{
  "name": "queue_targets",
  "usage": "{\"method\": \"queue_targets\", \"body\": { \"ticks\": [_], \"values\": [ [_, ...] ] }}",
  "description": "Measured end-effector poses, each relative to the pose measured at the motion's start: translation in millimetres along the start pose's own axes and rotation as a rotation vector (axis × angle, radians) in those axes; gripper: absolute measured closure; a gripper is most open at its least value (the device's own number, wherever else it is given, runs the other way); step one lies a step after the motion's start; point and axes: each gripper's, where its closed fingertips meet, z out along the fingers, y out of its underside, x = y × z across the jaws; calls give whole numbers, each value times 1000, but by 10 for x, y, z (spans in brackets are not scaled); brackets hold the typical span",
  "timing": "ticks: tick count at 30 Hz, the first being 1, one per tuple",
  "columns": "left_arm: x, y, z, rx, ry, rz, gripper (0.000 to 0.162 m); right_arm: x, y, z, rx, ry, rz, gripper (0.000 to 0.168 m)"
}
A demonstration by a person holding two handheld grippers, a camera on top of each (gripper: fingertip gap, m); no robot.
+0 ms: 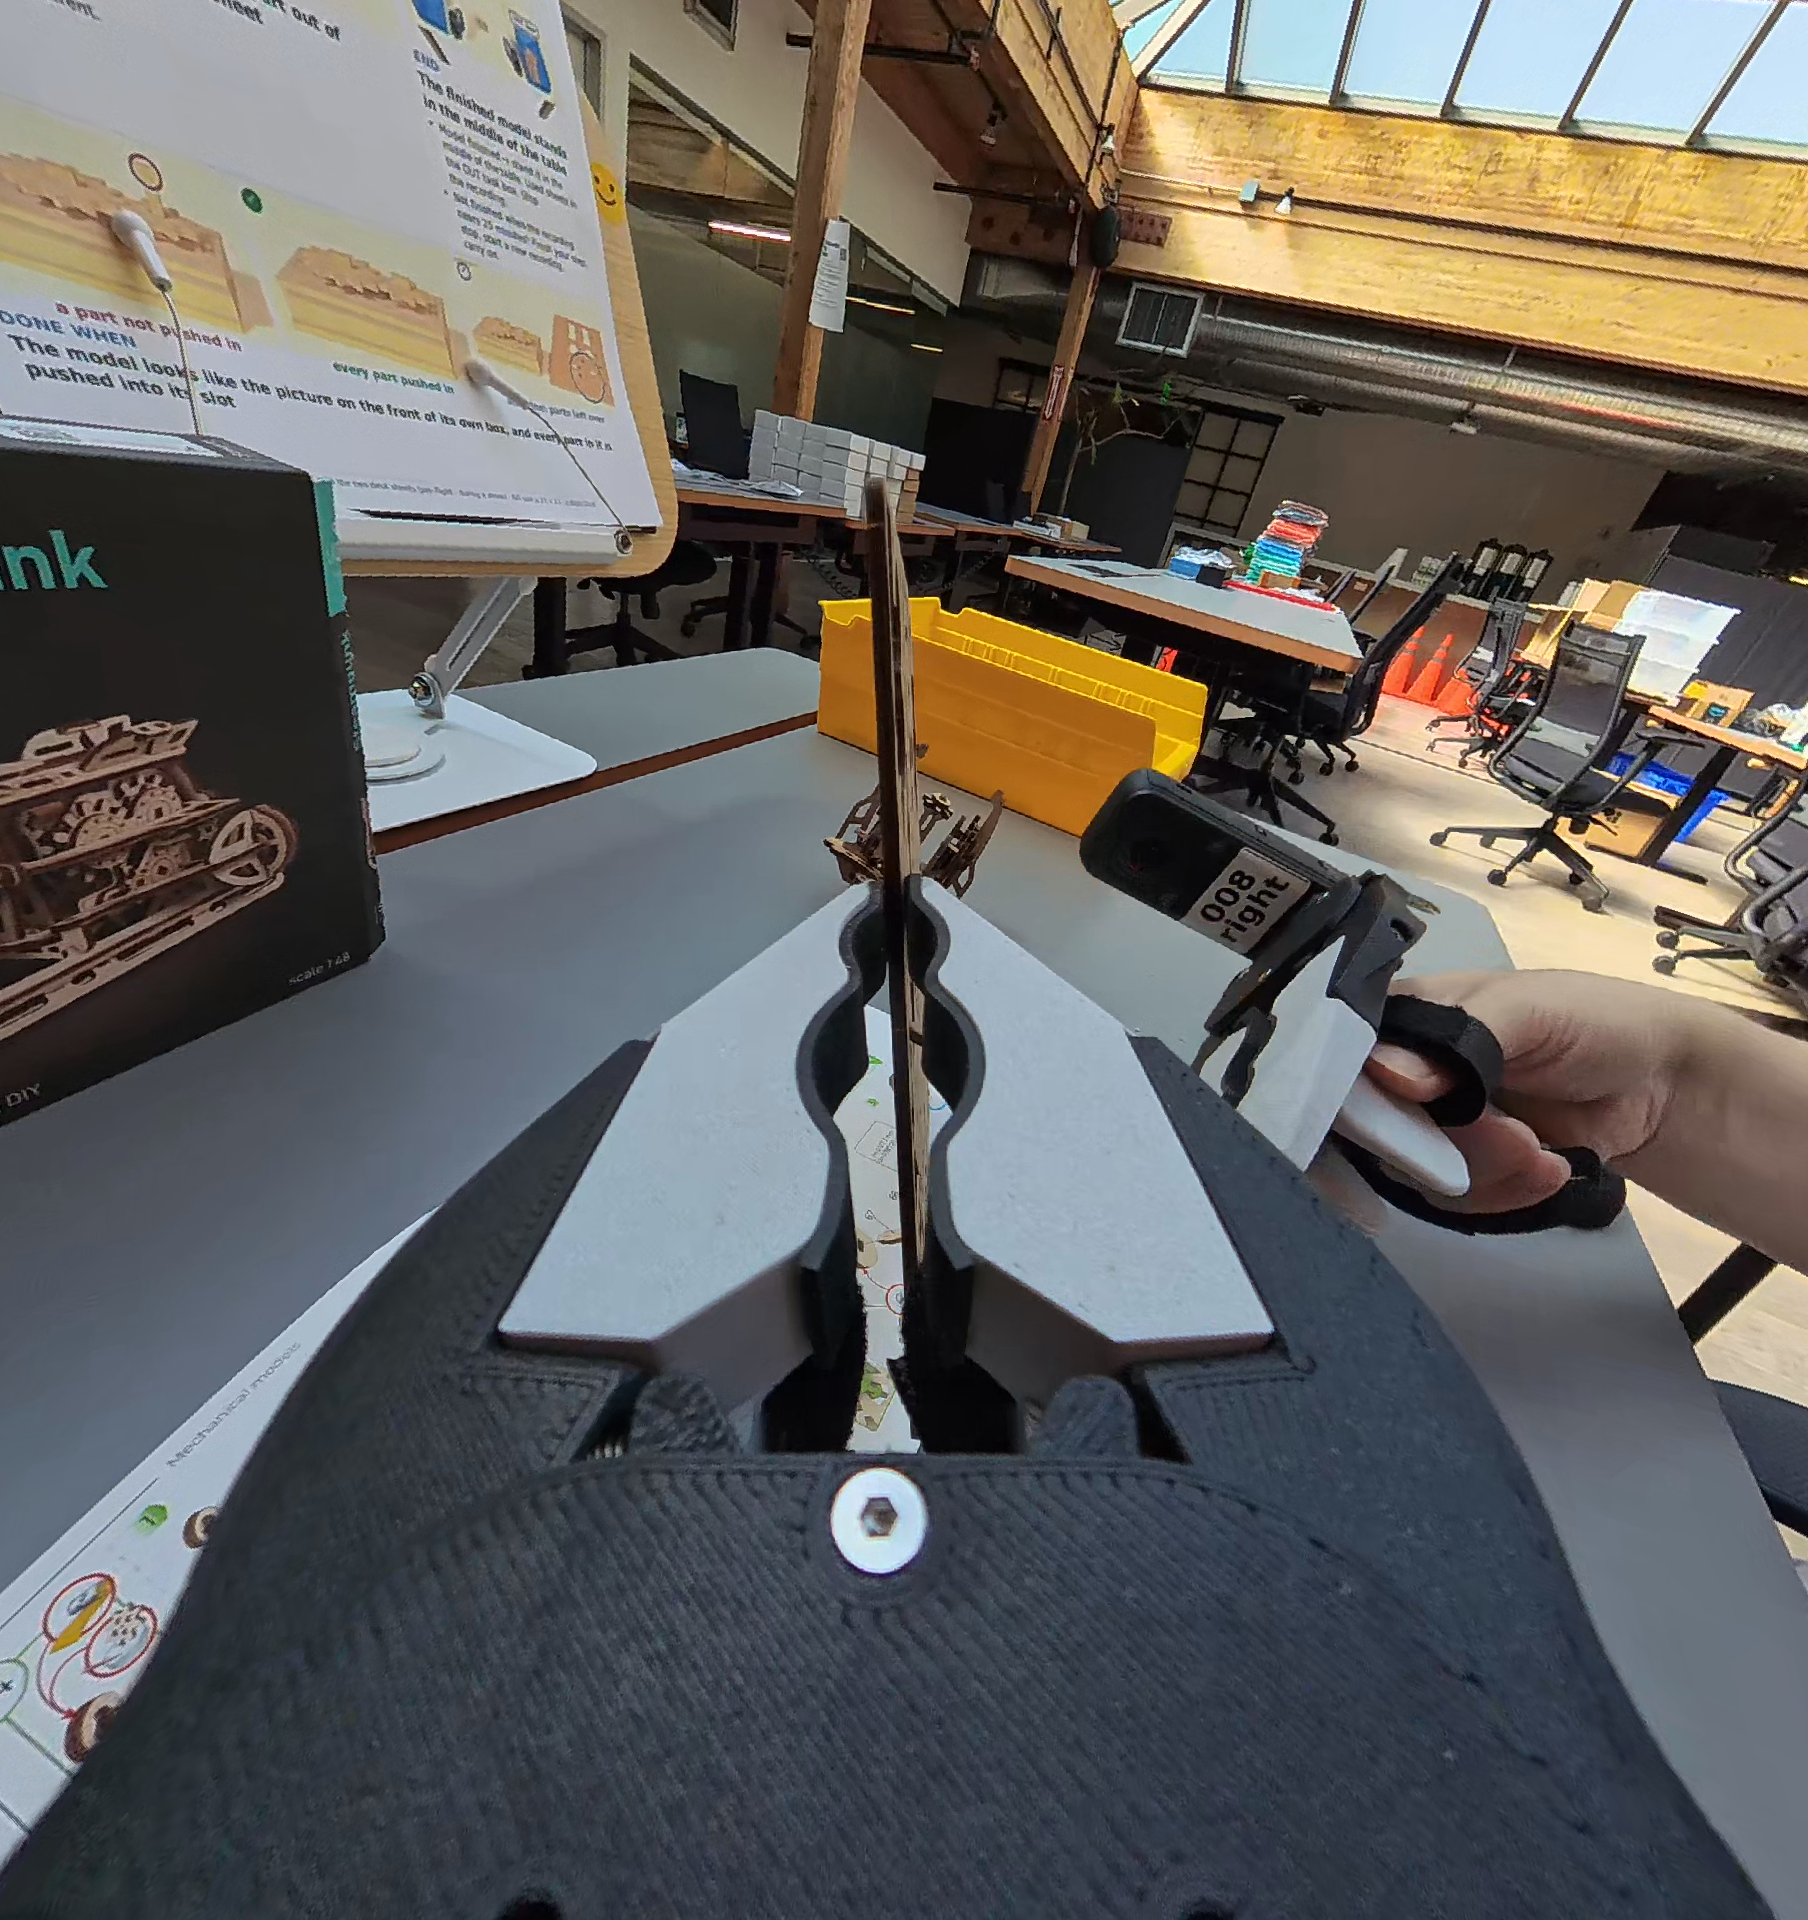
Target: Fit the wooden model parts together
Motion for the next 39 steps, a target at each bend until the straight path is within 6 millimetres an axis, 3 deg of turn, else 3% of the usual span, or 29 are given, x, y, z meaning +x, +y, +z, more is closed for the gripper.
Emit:
{"method": "queue_targets", "body": {
  "ticks": [11, 19, 25, 28, 39],
  "values": [
    [-27, -22, -20, 33, 16, -26, 162, -192, -81, 38, 96, -256, 225, 168],
    [-89, -41, -45, 60, -1, -54, 161, -327, -214, 83, 254, -308, 261, 168],
    [-81, -33, -36, 55, -2, -51, 161, -475, -249, 152, 336, -320, 198, 167],
    [-100, -30, -41, 55, -11, -60, 161, -524, -301, 133, 342, -254, 55, 166],
    [-229, 28, -43, 48, -70, -195, 162, -471, -361, 112, 315, -156, -98, 155]
  ]
}}
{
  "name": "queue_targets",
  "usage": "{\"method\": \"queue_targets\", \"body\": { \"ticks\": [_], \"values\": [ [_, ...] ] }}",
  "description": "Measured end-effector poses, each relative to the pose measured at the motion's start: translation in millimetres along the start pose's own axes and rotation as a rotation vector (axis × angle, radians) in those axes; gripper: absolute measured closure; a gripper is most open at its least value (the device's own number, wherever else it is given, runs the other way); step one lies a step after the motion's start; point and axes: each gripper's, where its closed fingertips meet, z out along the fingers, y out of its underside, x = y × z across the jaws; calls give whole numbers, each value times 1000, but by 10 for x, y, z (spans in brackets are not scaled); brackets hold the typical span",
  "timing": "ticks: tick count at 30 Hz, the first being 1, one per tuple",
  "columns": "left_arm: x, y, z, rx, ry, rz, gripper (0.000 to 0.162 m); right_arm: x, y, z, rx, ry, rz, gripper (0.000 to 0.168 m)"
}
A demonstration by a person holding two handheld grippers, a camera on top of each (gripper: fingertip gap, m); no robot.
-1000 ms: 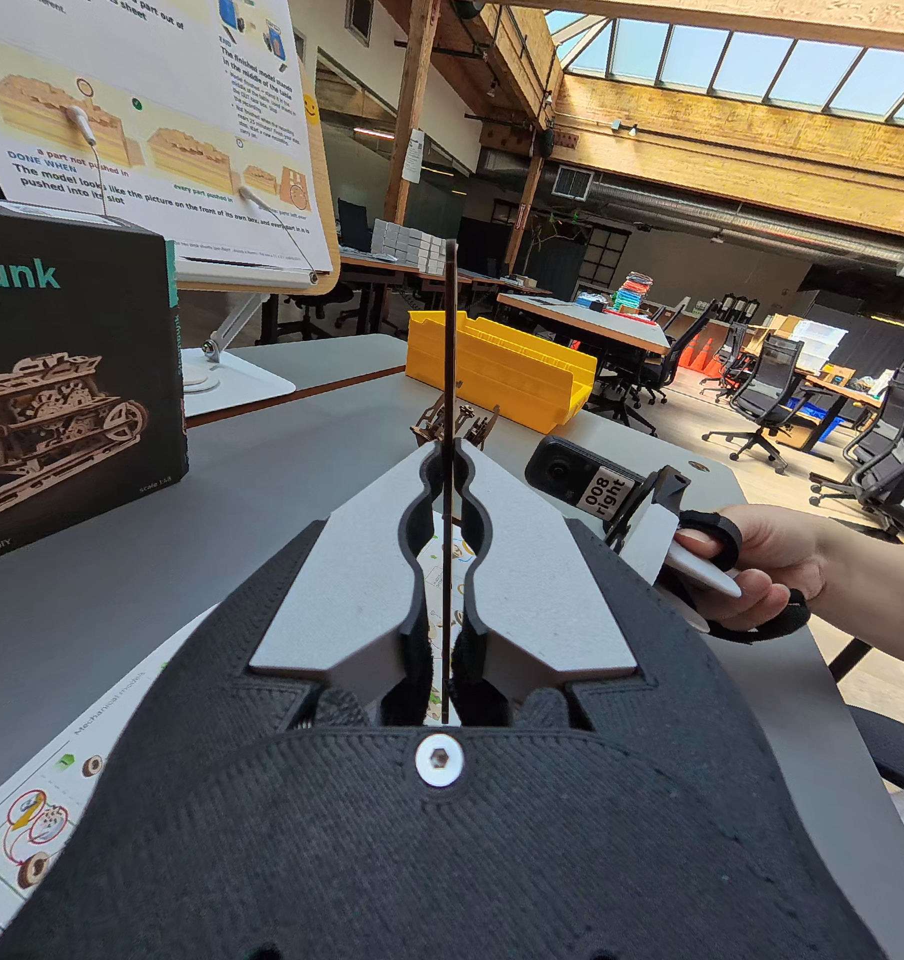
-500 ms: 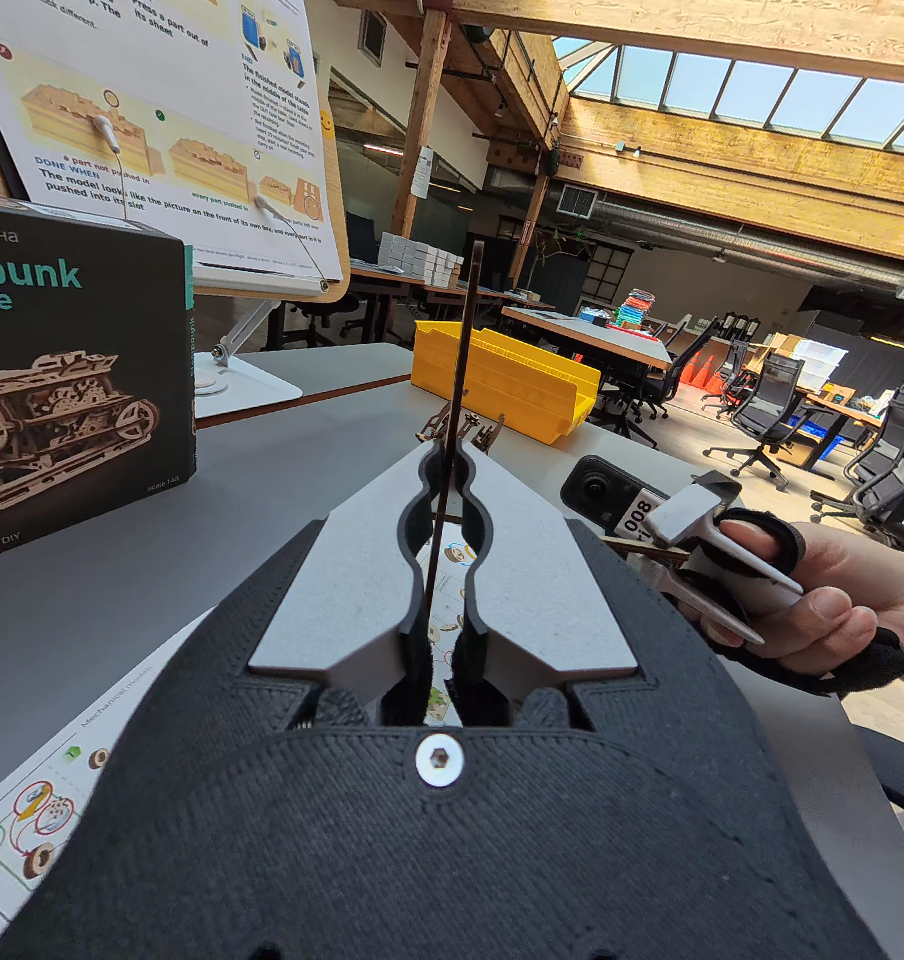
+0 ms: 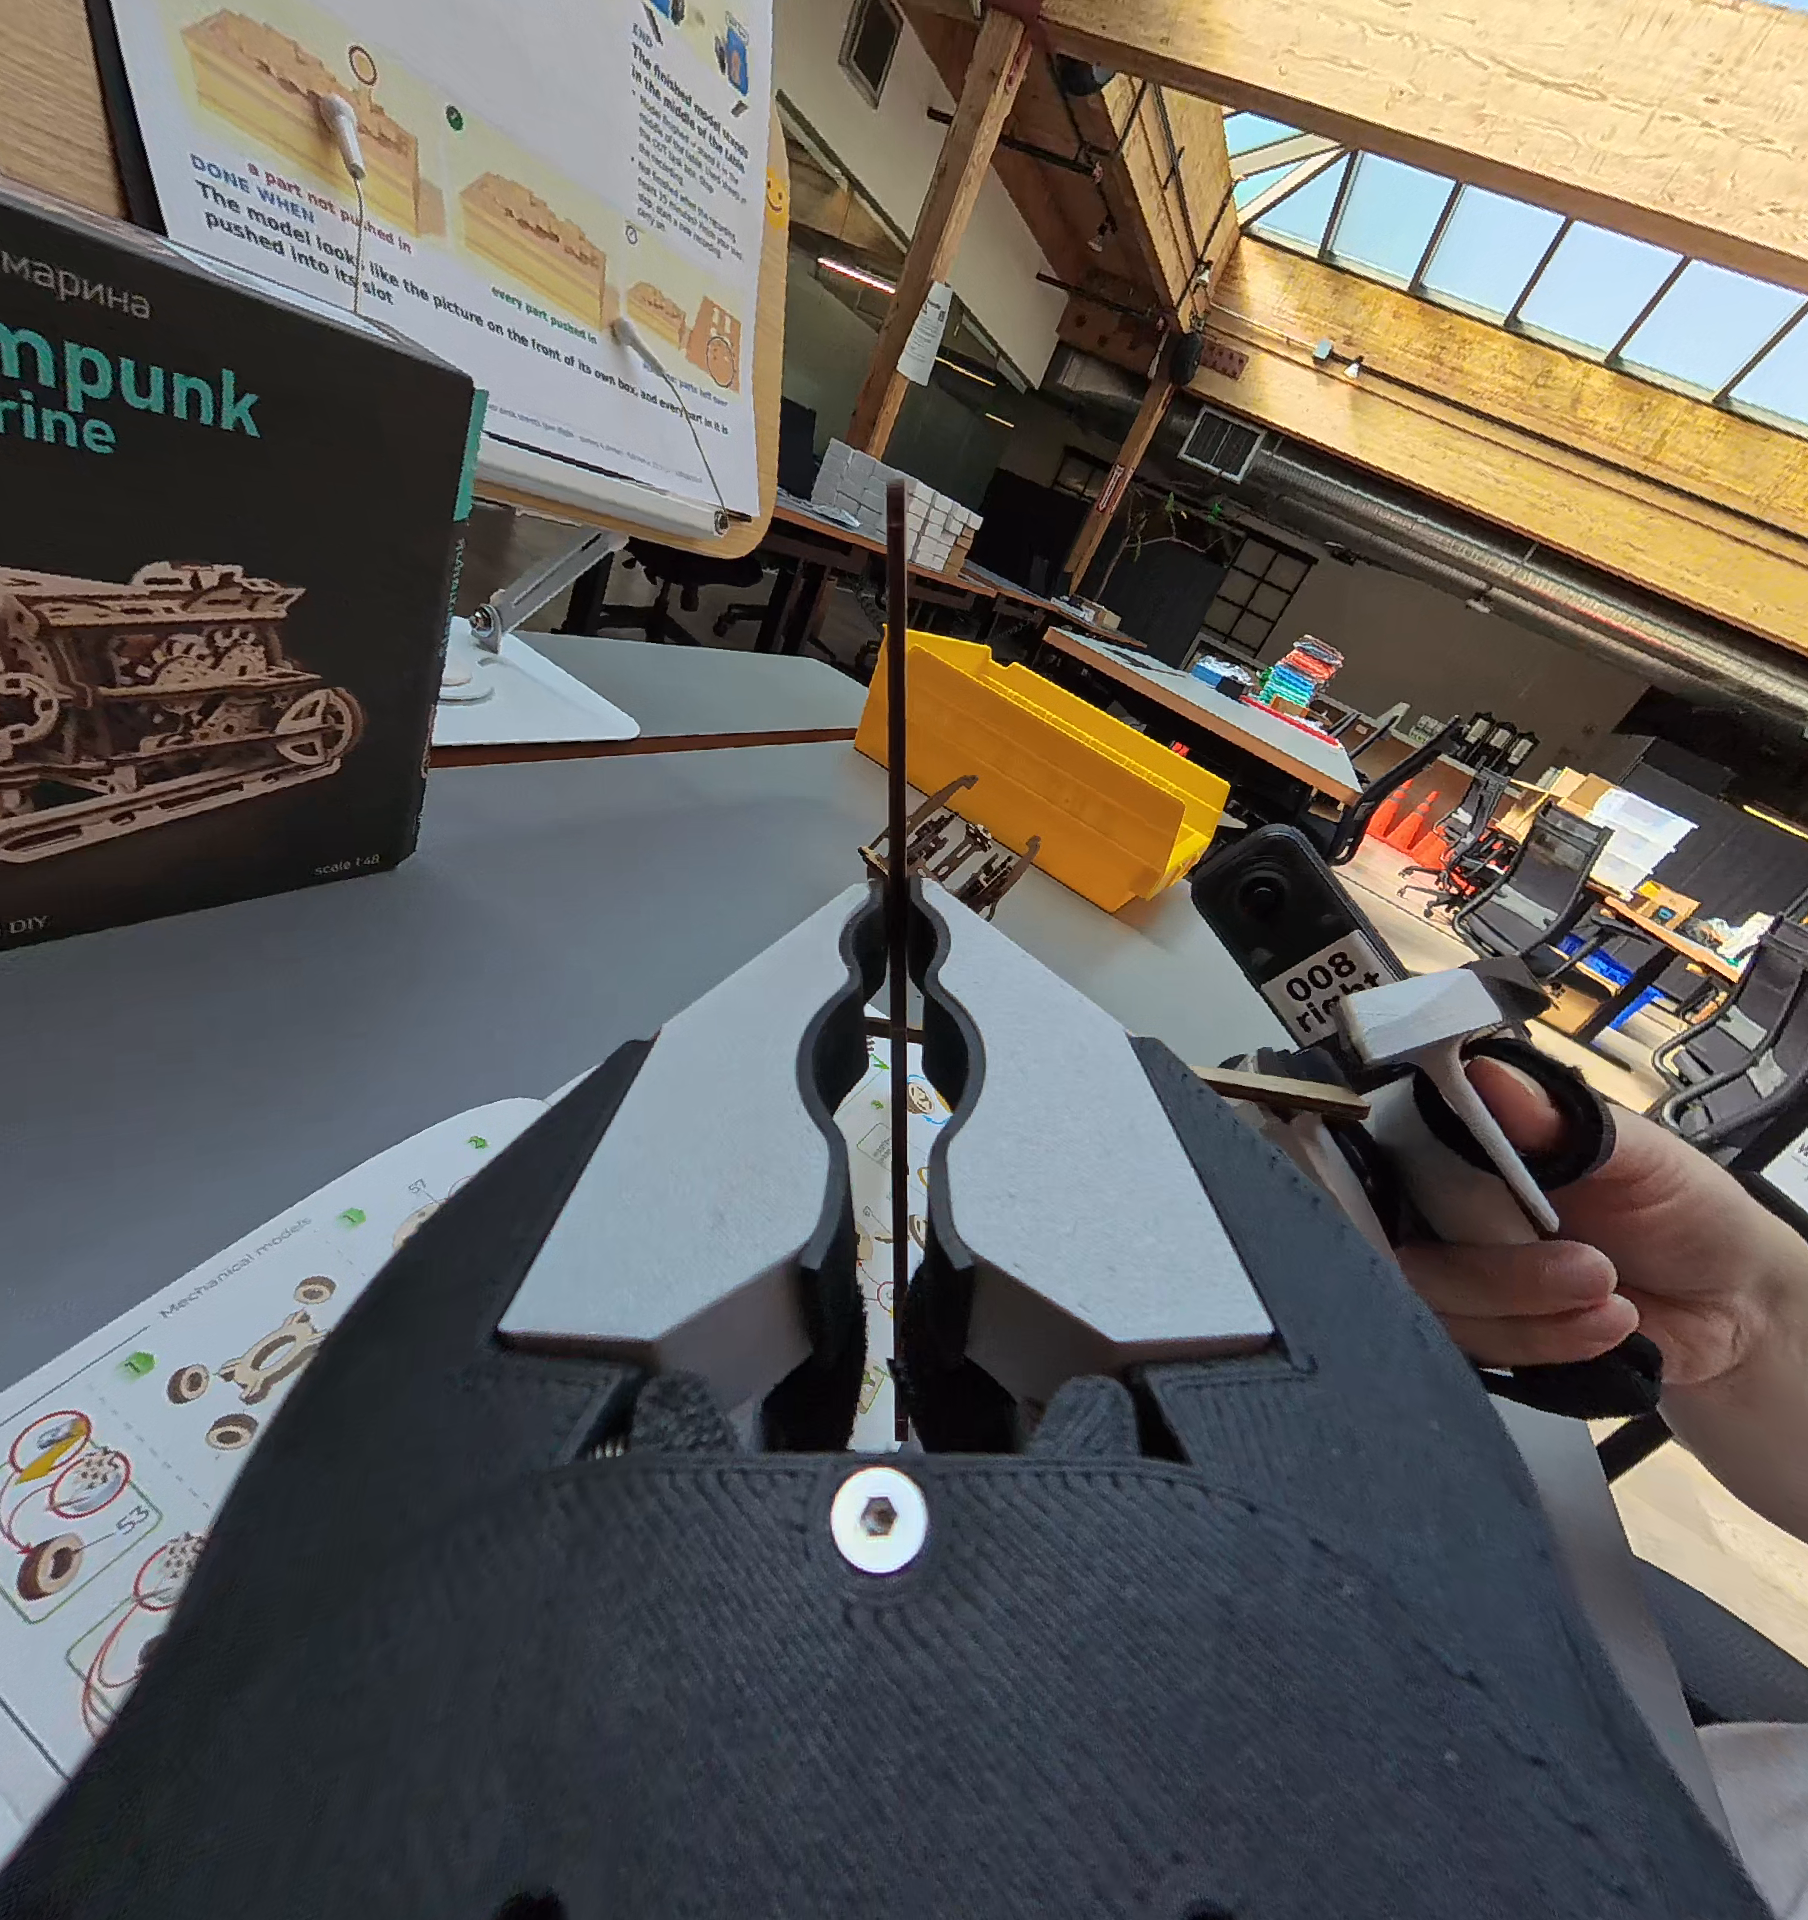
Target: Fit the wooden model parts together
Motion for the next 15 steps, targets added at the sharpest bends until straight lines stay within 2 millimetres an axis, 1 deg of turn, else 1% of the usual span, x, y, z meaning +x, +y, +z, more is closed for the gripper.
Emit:
{"method": "queue_targets", "body": {
  "ticks": [3, 5, 8, 10, 15],
  "values": [
    [-17, 3, -3, 1, -3, -14, 162, -14, -40, 6, 14, -22, 32, 155],
    [-20, 3, -4, -2, -8, -13, 162, -5, -32, 19, 5, -21, 35, 155],
    [-26, 3, -5, -4, -9, -29, 162, 4, -17, 25, -3, -14, 10, 149],
    [-41, 3, -9, -2, -7, -49, 162, 19, -20, 18, -2, -6, -9, 148],
    [-67, 2, -19, 2, -2, -96, 162, 86, -29, -8, 12, -7, 8, 147]
  ]
}}
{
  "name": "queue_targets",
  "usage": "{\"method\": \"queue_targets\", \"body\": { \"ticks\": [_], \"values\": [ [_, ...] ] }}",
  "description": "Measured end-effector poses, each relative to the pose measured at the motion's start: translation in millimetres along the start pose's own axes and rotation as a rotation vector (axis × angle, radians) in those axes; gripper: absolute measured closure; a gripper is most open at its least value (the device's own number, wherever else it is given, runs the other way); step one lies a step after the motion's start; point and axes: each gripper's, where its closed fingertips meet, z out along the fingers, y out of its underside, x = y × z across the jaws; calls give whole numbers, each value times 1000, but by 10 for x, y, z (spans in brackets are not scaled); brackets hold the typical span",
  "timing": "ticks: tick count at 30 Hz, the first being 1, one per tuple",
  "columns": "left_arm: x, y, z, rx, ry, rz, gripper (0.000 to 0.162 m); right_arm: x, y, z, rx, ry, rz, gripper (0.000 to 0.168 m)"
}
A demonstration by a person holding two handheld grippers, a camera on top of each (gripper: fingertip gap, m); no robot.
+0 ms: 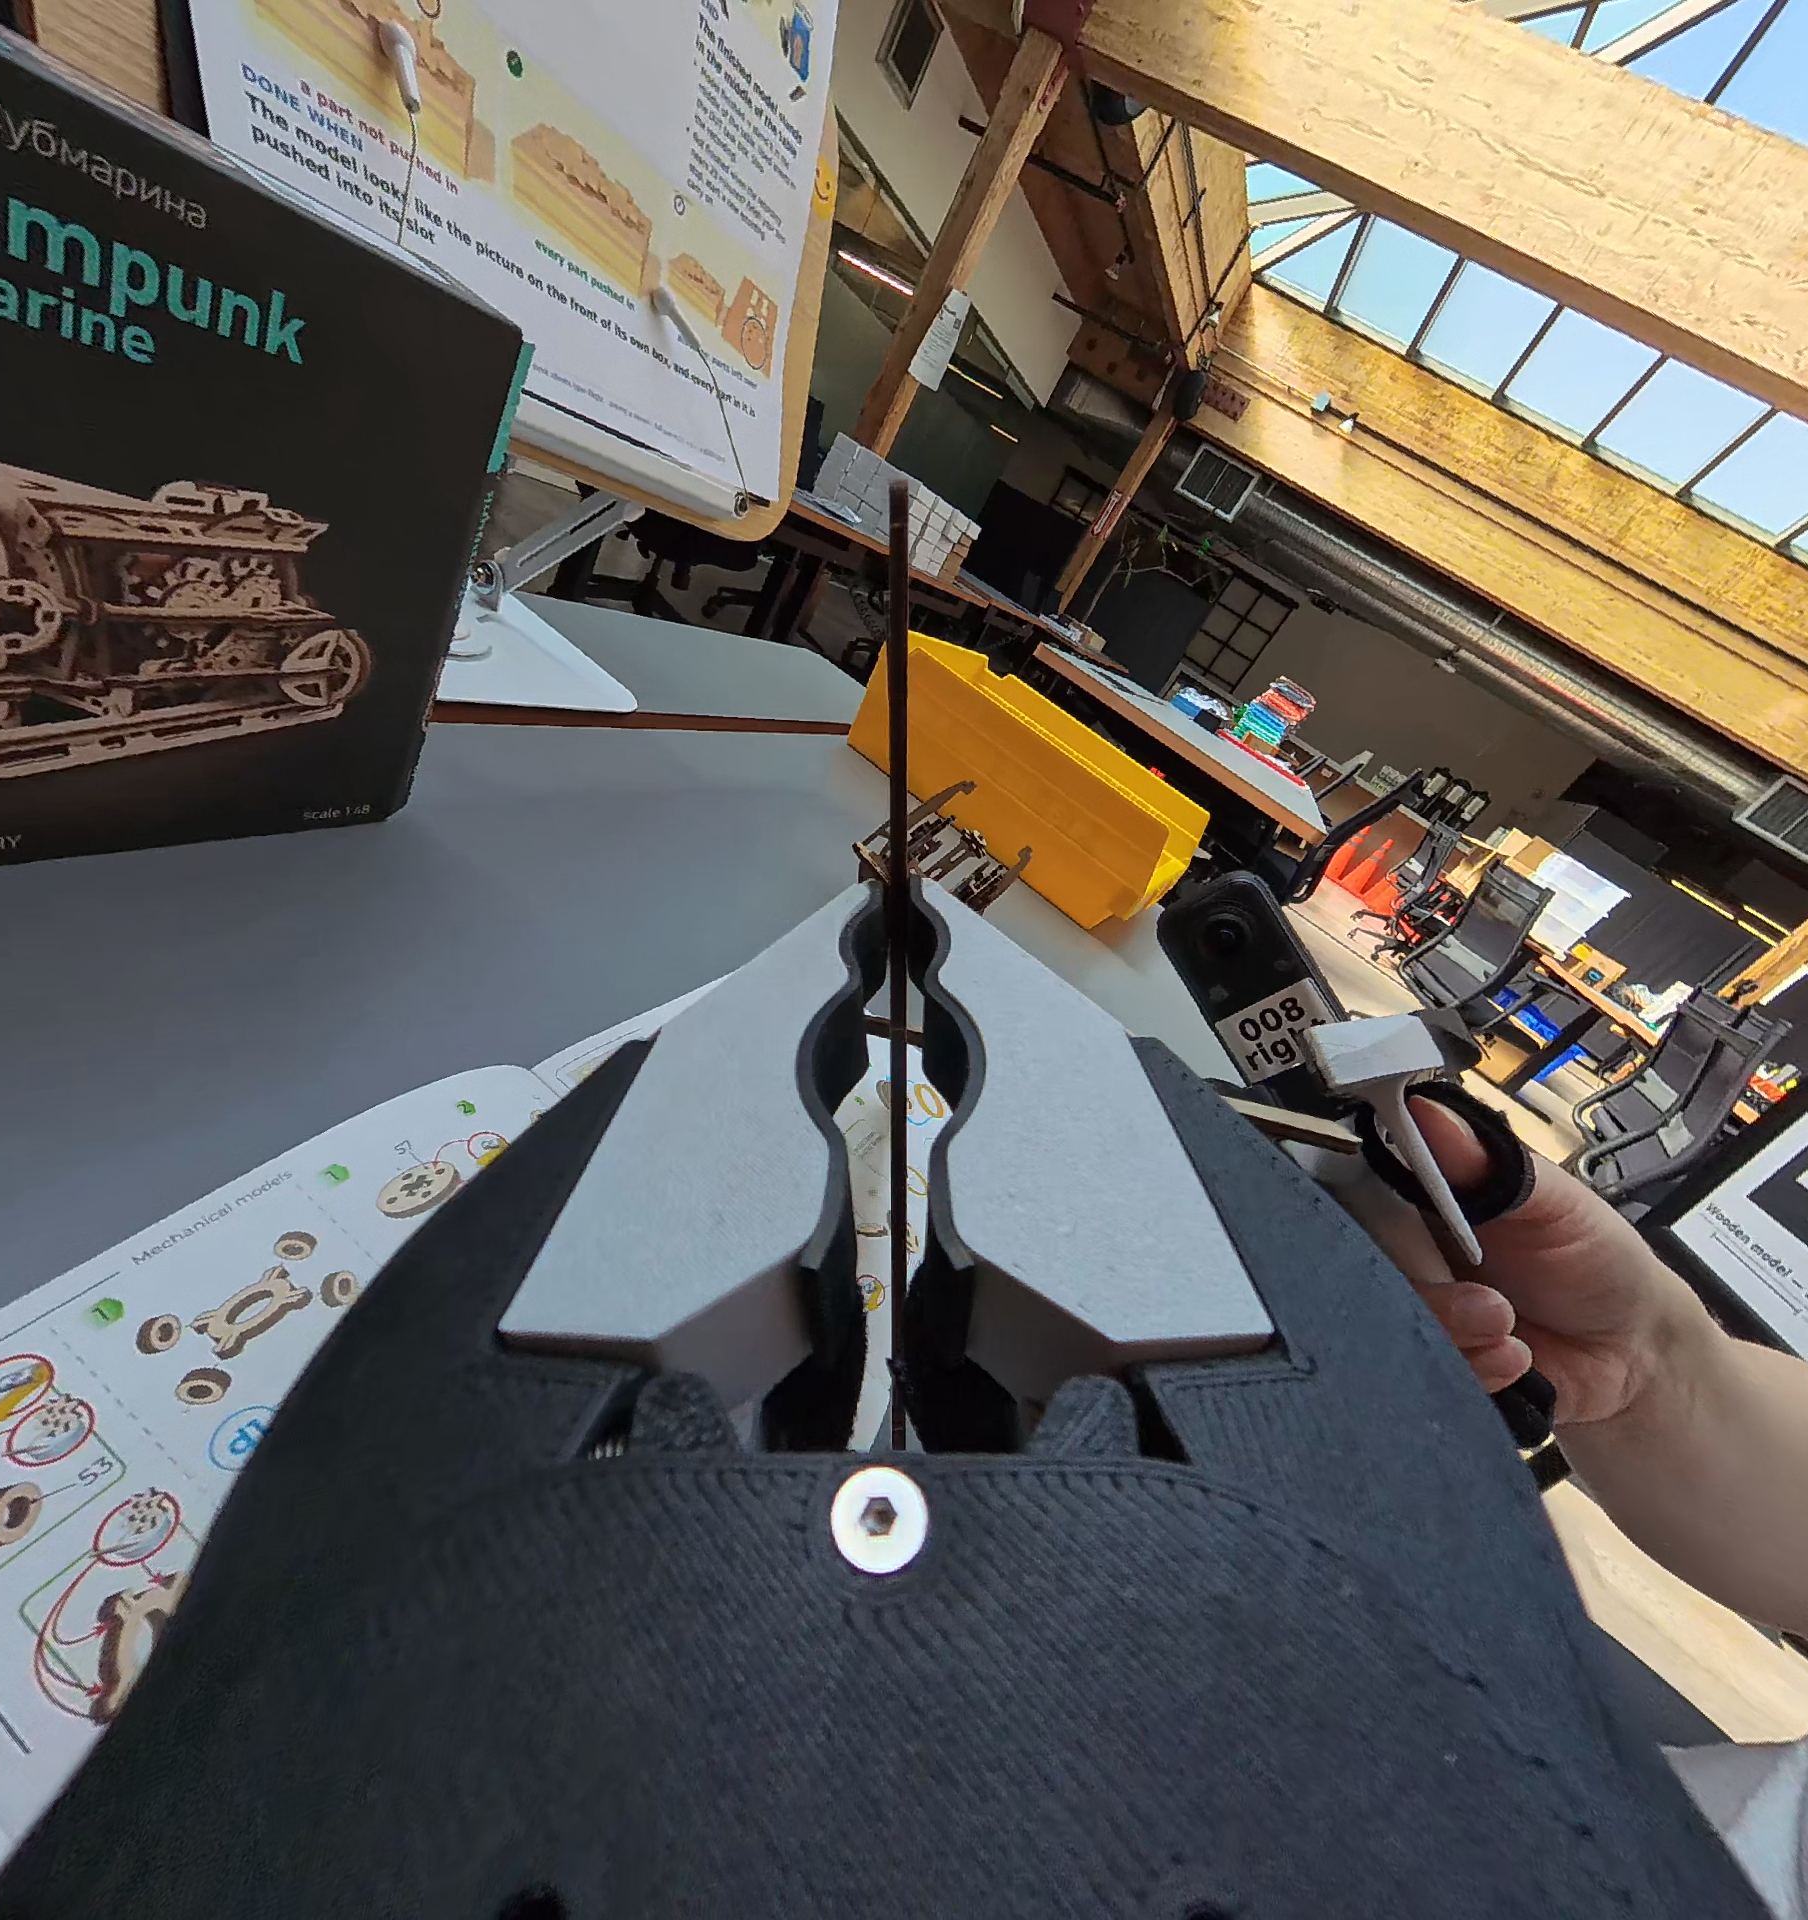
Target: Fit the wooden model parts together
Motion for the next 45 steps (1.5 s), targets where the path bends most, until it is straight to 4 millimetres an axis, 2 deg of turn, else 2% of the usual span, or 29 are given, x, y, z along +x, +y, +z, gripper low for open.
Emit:
{"method": "queue_targets", "body": {
  "ticks": [2, 4, 7, 10, 12, 14, 16, 18, 23, 25, 45],
  "values": [
    [-8, -2, -4, 2, -2, -7, 162, 8, -30, -26, 15, -1, -23, 146],
    [-18, -4, -7, 2, -4, -12, 162, -11, -71, -64, 25, 5, -133, 146],
    [-39, -4, -13, 4, -10, -24, 162, 83, -95, -139, -11, 137, -541, 139],
    [-57, -3, -16, 6, -15, -36, 162, 181, -135, -181, -20, 338, -1045, 118],
    [-62, -4, -17, 9, -19, -43, 161, 163, -76, -95, -26, 423, -1222, 103],
    [-55, -5, -14, 13, -23, -39, 162, 82, 27, 67, -17, 435, -1289, 104],
    [-55, -5, -14, 15, -31, -29, 162, -23, 19, 159, 42, 438, -1317, 115],
    [-58, -5, -19, 16, -37, -27, 162, -103, -7, 195, 74, 418, -1282, 134],
    [-53, -15, -17, 14, -38, -17, 162, -14, -13, 189, 32, 445, -1139, 140],
    [-49, -17, -14, 14, -37, -18, 162, -81, 27, 185, 32, 405, -1124, 154],
    [-17, -11, -10, -2, -15, -3, 161, -67, -173, 24, 15, 380, -991, 160]
  ]
}}
